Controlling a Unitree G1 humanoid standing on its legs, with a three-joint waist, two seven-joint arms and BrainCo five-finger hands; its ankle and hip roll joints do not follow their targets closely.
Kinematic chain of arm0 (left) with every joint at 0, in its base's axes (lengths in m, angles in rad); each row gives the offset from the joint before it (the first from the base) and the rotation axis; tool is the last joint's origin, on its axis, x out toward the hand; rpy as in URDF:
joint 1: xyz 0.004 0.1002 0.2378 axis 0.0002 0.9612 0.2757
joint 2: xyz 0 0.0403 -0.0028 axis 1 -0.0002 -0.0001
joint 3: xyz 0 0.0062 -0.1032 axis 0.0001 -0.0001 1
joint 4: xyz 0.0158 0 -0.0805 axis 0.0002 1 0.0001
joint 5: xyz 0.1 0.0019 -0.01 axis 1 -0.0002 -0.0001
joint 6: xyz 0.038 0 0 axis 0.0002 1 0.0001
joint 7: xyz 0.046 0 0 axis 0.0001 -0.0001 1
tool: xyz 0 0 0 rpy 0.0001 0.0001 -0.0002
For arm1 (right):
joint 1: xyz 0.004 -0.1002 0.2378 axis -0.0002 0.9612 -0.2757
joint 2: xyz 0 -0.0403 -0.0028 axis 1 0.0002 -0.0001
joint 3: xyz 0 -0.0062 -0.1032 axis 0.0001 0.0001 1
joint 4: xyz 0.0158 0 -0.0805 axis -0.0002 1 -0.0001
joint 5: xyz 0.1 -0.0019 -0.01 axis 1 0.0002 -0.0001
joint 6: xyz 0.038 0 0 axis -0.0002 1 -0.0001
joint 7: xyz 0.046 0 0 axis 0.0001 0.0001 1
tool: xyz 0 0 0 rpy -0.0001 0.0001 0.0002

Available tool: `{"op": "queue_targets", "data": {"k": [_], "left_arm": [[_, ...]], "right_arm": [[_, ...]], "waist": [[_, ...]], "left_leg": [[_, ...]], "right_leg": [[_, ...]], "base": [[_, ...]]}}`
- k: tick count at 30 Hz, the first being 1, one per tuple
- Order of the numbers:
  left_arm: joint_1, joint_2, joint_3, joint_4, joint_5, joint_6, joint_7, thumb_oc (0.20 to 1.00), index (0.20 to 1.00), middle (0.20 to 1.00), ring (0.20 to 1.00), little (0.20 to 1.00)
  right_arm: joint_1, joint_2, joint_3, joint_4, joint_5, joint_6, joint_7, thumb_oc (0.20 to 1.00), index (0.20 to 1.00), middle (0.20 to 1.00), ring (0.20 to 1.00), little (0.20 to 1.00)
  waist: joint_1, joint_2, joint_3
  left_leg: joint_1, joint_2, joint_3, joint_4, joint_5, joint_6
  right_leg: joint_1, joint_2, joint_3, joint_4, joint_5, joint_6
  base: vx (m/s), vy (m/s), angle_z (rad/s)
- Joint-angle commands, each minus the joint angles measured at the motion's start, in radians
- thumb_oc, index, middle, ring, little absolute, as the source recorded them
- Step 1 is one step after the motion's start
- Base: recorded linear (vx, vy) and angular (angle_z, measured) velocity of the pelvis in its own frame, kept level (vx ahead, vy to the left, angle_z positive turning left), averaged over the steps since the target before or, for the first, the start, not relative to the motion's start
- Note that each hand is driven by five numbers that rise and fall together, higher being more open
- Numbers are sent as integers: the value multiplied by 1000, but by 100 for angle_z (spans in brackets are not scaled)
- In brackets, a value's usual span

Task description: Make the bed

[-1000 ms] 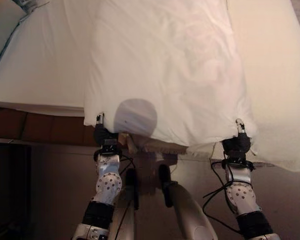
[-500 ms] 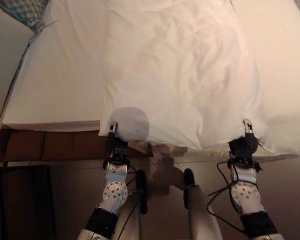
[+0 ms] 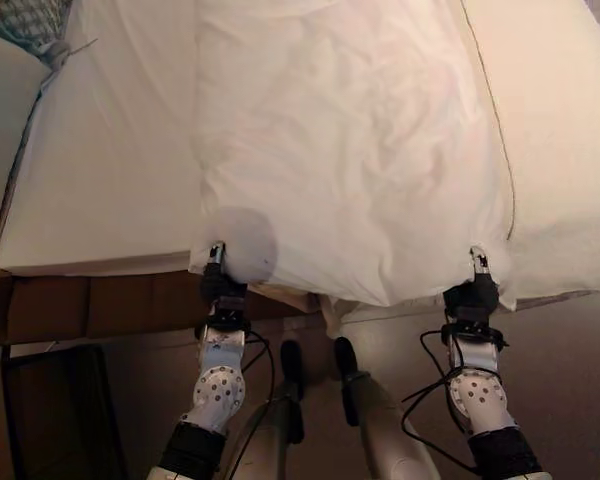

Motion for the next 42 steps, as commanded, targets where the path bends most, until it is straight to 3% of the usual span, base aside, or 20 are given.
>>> {"op": "queue_targets", "data": {"k": [1,3,6,9,11,14,18,20,21,22,23,25,26,27,28,29,30,32,40,42], "left_arm": [[-3,-10,11,-95,55,-27,-42,200,200,200,200,200],[-22,-25,-2,-87,45,-36,-46,200,200,200,200,200],[-34,-28,3,-87,52,-32,-49,200,200,200,200,200],[-41,-20,11,-94,56,-40,-43,200,200,200,200,200],[-45,-14,30,-120,62,-68,-26,200,200,200,200,200],[-49,-10,46,-118,68,-78,-9,200,200,200,200,200],[-59,13,37,-76,56,-78,-11,200,200,200,200,200],[-72,24,16,-38,46,-73,-11,200,200,200,200,200],[-73,24,2,-2,44,-60,-19,200,200,200,200,200],[-74,25,2,-2,44,-60,-19,200,200,200,200,200],[-57,29,6,10,48,-54,-20,200,200,200,200,200],[-45,32,14,3,53,-50,-19,200,200,200,200,200],[-33,32,26,1,52,-54,-11,200,200,200,200,200],[-33,32,27,1,53,-53,-11,200,200,200,200,200],[-27,27,35,-6,65,-46,-1,200,200,200,200,200],[-26,26,35,-6,66,-46,0,200,200,200,200,200],[-24,17,45,-4,81,-39,17,200,200,200,200,200],[-26,17,44,0,90,-36,22,200,200,200,200,200],[-16,-39,57,30,60,-57,37,200,200,200,200,200],[-32,-59,63,39,52,-70,34,200,200,200,200,200]], "right_arm": [[26,-43,-29,-86,-19,-35,38,200,200,200,200,200],[26,-73,-37,-71,-37,-28,36,200,200,200,200,200],[14,-65,-42,-56,-35,-35,33,200,200,200,200,200],[12,-63,-36,-54,-32,-36,36,200,200,200,200,200],[7,-60,-32,-40,-17,-41,42,200,200,200,200,200],[-5,-56,-28,-21,-6,-48,35,200,200,200,200,200],[-6,-43,-19,-34,-10,-55,32,200,200,200,200,200],[-2,-39,-34,-41,-18,-53,26,200,200,200,200,200],[14,-33,-46,-42,-14,-38,30,200,200,200,200,200],[14,-33,-46,-42,-14,-38,30,200,200,200,200,200],[10,-20,-48,-26,-28,-22,30,200,200,200,200,200],[2,-14,-43,-14,-30,-16,35,200,200,200,200,200],[-5,-14,-45,2,-30,-18,35,200,200,200,200,200],[-6,-14,-45,2,-29,-18,35,200,200,200,200,200],[-7,-23,-36,16,-34,-19,31,200,200,200,200,200],[-6,-23,-35,16,-33,-19,31,200,200,200,200,200],[6,-24,-36,15,-41,-23,29,200,200,200,200,200],[7,-27,-37,16,-41,-26,30,200,200,200,200,200],[18,-55,-48,35,-41,-29,14,200,200,200,200,200],[14,-71,-62,70,-34,-26,10,200,200,200,200,200]], "waist": [[-8,33,-57],[-3,35,-46],[-10,23,-53],[-2,-4,-56],[9,-25,-56],[16,-18,-46],[23,-1,-47],[9,-3,-44],[-1,9,-45],[-2,8,-48],[7,20,-48],[17,27,-50],[13,25,-42],[12,24,-43],[3,18,-34],[3,18,-33],[-8,13,-28],[-13,12,-24],[-11,31,-45],[5,14,-28]], "left_leg": [[-26,-50,9,62,-25,-48],[-73,-81,-17,114,-18,-75],[-59,-19,-26,79,-22,-57],[-64,39,-104,52,3,-64],[-77,147,-220,-8,89,-84],[-51,256,-203,-138,178,-128],[-32,242,-180,-101,122,-152],[-72,179,-121,40,35,-139],[-91,117,-86,136,-31,-121],[-95,116,-86,137,-29,-120],[-83,96,-41,154,-77,-87],[-72,96,-23,137,-79,-78],[-48,74,2,93,-68,-71],[-49,73,3,90,-64,-71],[-28,41,17,46,-45,-64],[-24,41,18,41,-45,-64],[2,14,22,0,-28,-67],[13,4,20,-17,-19,-67],[-8,12,38,20,-13,-77],[-69,-16,-48,124,-4,-110]], "right_leg": [[70,41,15,-204,114,67],[71,37,17,-195,114,52],[61,30,19,-179,103,54],[50,3,31,-171,99,55],[28,-10,47,-123,67,45],[32,-30,51,-83,34,61],[34,-84,73,-90,67,110],[76,-192,85,-173,146,158],[115,-291,100,-257,253,168],[113,-293,100,-261,257,169],[104,-356,28,-324,356,156],[98,-345,-20,-326,319,148],[70,-246,-50,-277,233,130],[66,-246,-48,-274,233,130],[28,-121,-47,-214,155,109],[25,-120,-46,-204,148,108],[10,-22,-26,-135,103,82],[-4,19,1,-99,90,70],[35,16,4,-157,96,59],[54,8,0,-165,94,45]], "base": [[-58,-179,1],[-42,-90,18],[-1,-36,30],[-8,34,1],[19,183,9],[74,418,10],[51,537,-10],[95,711,-12],[124,686,15],[197,929,71],[109,626,57],[62,534,-68],[-8,265,-144],[-26,433,-107],[-22,164,-68],[-22,274,-53],[3,103,-33],[-1,61,-14],[-23,-124,24],[-83,-186,66]]}}
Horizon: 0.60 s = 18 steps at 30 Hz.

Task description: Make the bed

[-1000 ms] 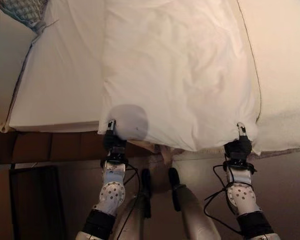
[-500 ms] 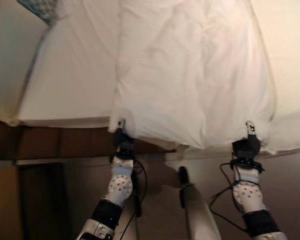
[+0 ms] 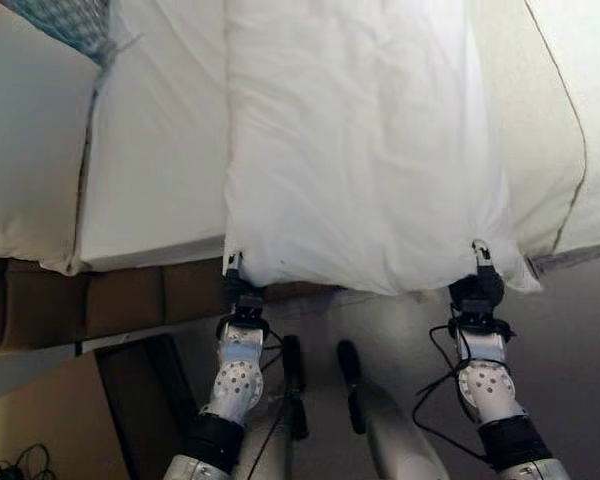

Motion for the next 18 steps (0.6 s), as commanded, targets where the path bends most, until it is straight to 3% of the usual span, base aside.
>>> {"op": "queue_targets", "data": {"k": [1,2,3,4,5,7,10,11,13,15,18], "left_arm": [[38,58,90,-84,52,-101,-17,200,200,200,200,200],[35,50,93,-81,47,-105,-14,200,200,200,200,200],[25,48,104,-80,52,-114,-7,200,200,200,200,200],[14,50,105,-84,49,-124,0,200,200,200,200,200],[12,50,105,-83,49,-124,0,200,200,200,200,200],[-27,68,114,-90,77,-137,22,200,200,200,200,200],[-113,104,104,-80,117,-145,54,200,200,200,200,200],[-137,113,98,-79,122,-140,62,200,200,200,200,200],[-172,136,105,-88,150,-145,84,200,200,200,200,200],[-211,184,118,-124,167,-149,78,200,200,200,200,200],[-226,227,140,-182,186,-141,49,200,200,200,200,200]], "right_arm": [[51,0,-28,-29,-23,-32,15,200,200,200,200,200],[44,-3,-30,-13,-21,-32,11,200,200,200,200,200],[15,-16,-46,22,-26,-43,-6,200,200,200,200,200],[-13,-24,-50,42,-31,-47,-16,200,200,200,200,200],[-15,-24,-50,43,-31,-47,-16,200,200,200,200,200],[-61,-34,-52,55,-43,-61,-37,200,200,200,200,200],[-130,-74,-51,31,-90,-86,-88,200,200,200,200,200],[-154,-77,-41,20,-95,-92,-106,200,200,200,200,200],[-173,-91,-33,-31,-128,-91,-129,200,200,200,200,200],[-215,-117,-4,-95,-158,-80,-139,200,200,200,200,200],[-229,-153,-15,-158,-180,-61,-115,200,200,200,200,200]], "waist": [[12,-57,-59],[15,-66,-64],[15,-75,-80],[23,-76,-87],[23,-75,-89],[24,-63,-97],[10,-41,-103],[12,-34,-106],[8,-34,-111],[13,-49,-109],[18,-61,-111]], "left_leg": [[-20,-60,-9,92,-71,-40],[-13,-50,-37,68,-77,-35],[-2,22,-71,12,-48,-31],[6,53,-111,-40,-19,-33],[4,53,-112,-46,-12,-34],[34,105,-129,-147,31,-52],[76,149,-34,-208,52,-76],[100,153,-27,-239,51,-79],[82,134,-2,-186,30,-75],[53,95,14,-84,-23,-60],[50,76,35,-48,-51,-52]], "right_leg": [[35,-28,54,-221,139,108],[31,-25,60,-214,136,106],[31,-30,72,-215,131,105],[34,-27,75,-211,124,106],[31,-27,75,-213,128,105],[18,-16,73,-199,118,108],[-9,-37,57,-191,130,125],[-6,-42,52,-198,133,133],[-9,-67,54,-202,149,150],[1,-99,75,-211,168,171],[23,-121,96,-236,181,184]], "base": [[-32,-85,69],[-19,-65,42],[7,-51,26],[0,0,0],[14,24,-13],[-4,78,-26],[-33,212,-22],[-24,375,9],[-17,283,24],[1,315,10],[35,206,-14]]}}
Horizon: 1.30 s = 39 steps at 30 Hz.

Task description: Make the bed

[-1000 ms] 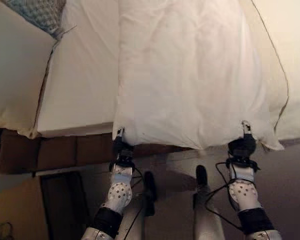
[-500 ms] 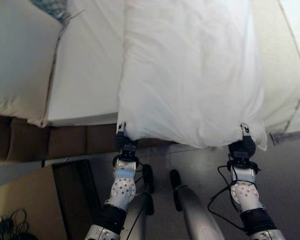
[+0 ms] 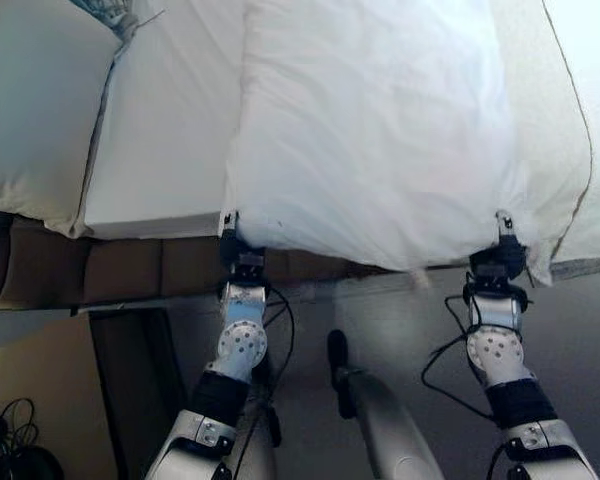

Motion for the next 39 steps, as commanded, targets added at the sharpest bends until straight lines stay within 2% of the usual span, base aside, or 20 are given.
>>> {"op": "queue_targets", "data": {"k": [1,6,8,12,13,17,18,20,22,23,24,27,28,29,36,39], "left_arm": [[0,132,97,-168,145,-112,-66,200,200,200,200,200],[8,195,141,-288,163,-108,-93,200,200,200,200,200],[60,223,170,-329,185,-88,-109,200,200,200,200,200],[171,200,211,-331,192,-75,-108,200,200,200,200,200],[249,163,243,-310,188,-69,-97,200,200,200,200,200],[289,142,250,-304,169,-69,-96,200,200,200,200,200],[403,76,254,-232,96,-60,-95,200,200,200,200,200],[449,31,241,-140,36,-63,-79,200,200,200,200,200],[474,27,252,-53,76,-29,-78,200,200,200,200,200],[471,-1,233,58,55,-16,-91,200,200,200,200,200],[469,-1,234,59,54,-17,-91,200,200,200,200,200],[429,-39,242,284,98,7,-130,200,200,200,200,200],[427,-39,243,286,97,6,-132,200,200,200,200,200],[400,-62,240,380,91,0,-131,200,200,200,200,200],[310,-113,259,626,63,-15,-166,200,200,200,200,200],[300,-119,256,667,47,-9,-190,200,200,200,200,200]], "right_arm": [[7,-40,-36,-86,-92,-33,59,200,200,200,200,200],[40,-80,-79,-251,-137,-17,78,200,200,200,200,200],[99,-90,-102,-311,-147,13,100,200,200,200,200,200],[205,-59,-140,-331,-141,50,141,200,200,200,200,200],[282,-21,-161,-316,-125,75,178,200,200,200,200,200],[316,-2,-166,-303,-115,86,194,200,200,200,200,200],[387,46,-185,-155,-80,113,247,200,200,200,200,200],[398,91,-177,-11,-43,126,262,200,200,200,200,200],[406,107,-186,116,-28,143,280,200,200,200,200,200],[394,113,-183,290,-51,166,282,200,200,200,200,200],[392,113,-184,291,-50,166,284,200,200,200,200,200],[363,118,-171,532,-116,199,315,200,200,200,200,200],[361,117,-172,535,-115,199,317,200,200,200,200,200],[334,129,-165,634,-142,192,304,200,200,200,200,200],[281,156,-154,881,-176,196,273,200,200,200,200,200],[277,163,-138,917,-196,201,272,200,200,200,200,200]], "waist": [[14,-18,-91],[11,-36,-104],[9,-50,-104],[8,-61,-98],[6,-62,-91],[4,-63,-94],[4,-63,-78],[3,-63,-66],[5,-64,-62],[6,-61,-53],[6,-61,-54],[16,-56,-49],[15,-56,-48],[17,-53,-49],[21,-44,-58],[23,-43,-60]], "left_leg": [[-17,-57,27,6,-7,62],[-7,-72,38,-1,-18,65],[-8,-75,42,7,-27,70],[-9,-77,48,15,-33,76],[-6,-79,50,6,-30,75],[-11,-80,52,-3,-22,74],[-15,-78,53,-11,-15,76],[-12,-76,57,-18,-15,78],[-18,-74,61,-21,-9,78],[-18,-73,64,-20,-11,77],[-22,-73,64,-21,-9,77],[-24,-72,62,-22,-6,76],[-25,-72,62,-22,-6,76],[-24,-71,60,-26,-5,75],[-19,-68,51,-44,2,67],[-15,-66,50,-54,7,65]], "right_leg": [[65,-81,232,-179,95,238],[99,-117,241,-249,124,254],[104,-129,248,-266,137,262],[107,-137,251,-276,145,264],[107,-141,251,-287,151,267],[101,-144,251,-297,158,267],[98,-149,249,-311,169,270],[98,-151,246,-318,173,272],[93,-154,245,-325,180,275],[93,-157,239,-323,178,276],[88,-158,240,-324,180,277],[84,-157,235,-317,177,273],[83,-157,235,-317,177,273],[84,-158,229,-314,174,273],[89,-159,213,-316,171,272],[91,-159,207,-317,170,271]], "base": [[32,98,-4],[48,82,-8],[51,47,3],[35,34,-4],[15,11,-12],[13,4,-6],[0,0,0],[17,6,6],[0,-3,3],[0,0,0],[0,0,0],[0,0,0],[0,0,0],[0,0,0],[4,-11,5],[4,-22,7]]}}
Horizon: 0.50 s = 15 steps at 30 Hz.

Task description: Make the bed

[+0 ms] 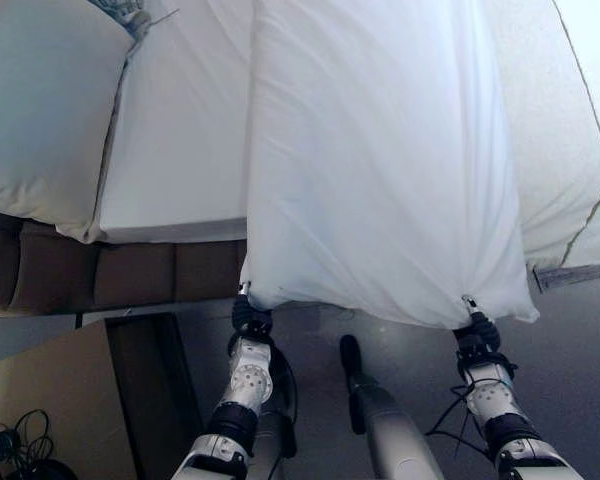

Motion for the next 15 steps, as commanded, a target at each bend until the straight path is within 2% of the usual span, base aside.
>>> {"op": "queue_targets", "data": {"k": [1,2,3,4,5,7,9,12,13,15], "left_arm": [[190,49,113,147,-27,-69,20,200,200,200,200,200],[189,49,114,148,-27,-69,19,200,200,200,200,200],[189,48,108,170,-23,-66,20,200,200,200,200,200],[187,48,112,201,-20,-63,28,200,200,200,200,200],[177,44,125,241,-17,-65,54,329,329,329,329,329],[169,44,131,276,-11,-55,62,1000,1000,1000,1000,1000],[170,46,127,272,2,-48,54,1000,1000,1000,1000,1000],[206,60,85,283,56,8,-22,1000,1000,1000,1000,1000],[206,60,85,284,55,9,-23,1000,1000,1000,1000,1000],[223,88,64,325,131,51,-94,1000,1000,1000,1000,1000]], "right_arm": [[187,53,36,159,-49,21,-39,200,200,200,200,200],[186,53,36,160,-49,21,-39,247,247,247,247,247],[187,53,39,170,-56,20,-40,526,526,526,526,526],[186,53,51,180,-76,24,-46,934,934,934,934,934],[183,51,65,188,-100,28,-61,1000,1000,1000,1000,1000],[179,50,76,207,-123,34,-73,1000,1000,1000,1000,1000],[184,51,85,205,-141,38,-72,1000,1000,1000,1000,1000],[197,49,100,204,-176,33,-66,1000,1000,1000,1000,1000],[197,49,100,204,-177,33,-66,1000,1000,1000,1000,1000],[201,40,107,215,-220,32,-57,1000,1000,1000,1000,1000]], "waist": [[7,-42,-37],[7,-42,-37],[7,-40,-38],[6,-39,-41],[5,-37,-43],[6,-35,-46],[6,-34,-47],[12,-27,-58],[12,-27,-59],[12,-24,-65]], "left_leg": [[-78,-11,17,33,0,-6],[-78,-11,16,32,0,-6],[-76,-10,17,30,1,-6],[-74,-10,18,29,1,-7],[-68,-9,19,24,3,-9],[-62,-7,18,14,8,-12],[-57,-6,18,5,11,-13],[-47,-5,12,-11,22,-13],[-46,-5,12,-13,22,-14],[-38,-2,10,-21,26,-16]], "right_leg": [[3,-129,99,-169,138,181],[3,-129,99,-170,138,181],[4,-130,98,-170,138,181],[5,-130,98,-171,139,181],[9,-132,97,-173,139,181],[12,-134,94,-177,141,182],[16,-136,92,-181,143,182],[24,-136,87,-186,145,182],[24,-136,87,-187,145,182],[32,-135,84,-189,141,180]], "base": [[3,-21,5],[0,0,0],[0,0,0],[0,0,0],[0,0,0],[0,0,0],[0,0,0],[5,-11,1],[15,-18,3],[14,-19,5]]}}
